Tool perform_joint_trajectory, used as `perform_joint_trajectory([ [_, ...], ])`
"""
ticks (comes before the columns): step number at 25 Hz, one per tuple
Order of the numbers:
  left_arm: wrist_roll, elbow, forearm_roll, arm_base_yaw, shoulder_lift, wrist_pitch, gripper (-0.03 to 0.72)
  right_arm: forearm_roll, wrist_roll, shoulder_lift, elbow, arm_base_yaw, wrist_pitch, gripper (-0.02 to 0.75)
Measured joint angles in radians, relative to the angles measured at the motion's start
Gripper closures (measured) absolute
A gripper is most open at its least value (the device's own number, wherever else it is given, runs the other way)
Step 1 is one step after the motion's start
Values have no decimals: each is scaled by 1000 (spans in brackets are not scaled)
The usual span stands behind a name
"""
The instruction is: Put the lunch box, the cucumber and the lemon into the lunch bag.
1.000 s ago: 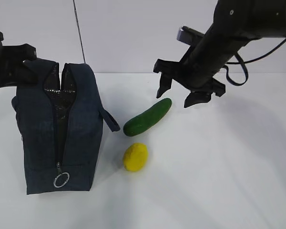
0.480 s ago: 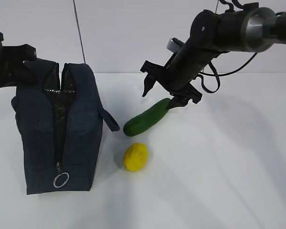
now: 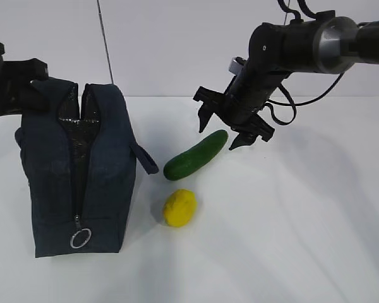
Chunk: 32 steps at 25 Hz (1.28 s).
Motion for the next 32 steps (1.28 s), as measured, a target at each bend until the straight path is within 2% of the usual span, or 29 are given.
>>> perform_joint_trajectory([
  [32,0,0,0,0,0,0,682,67,29,112,-49,0,-102,156],
])
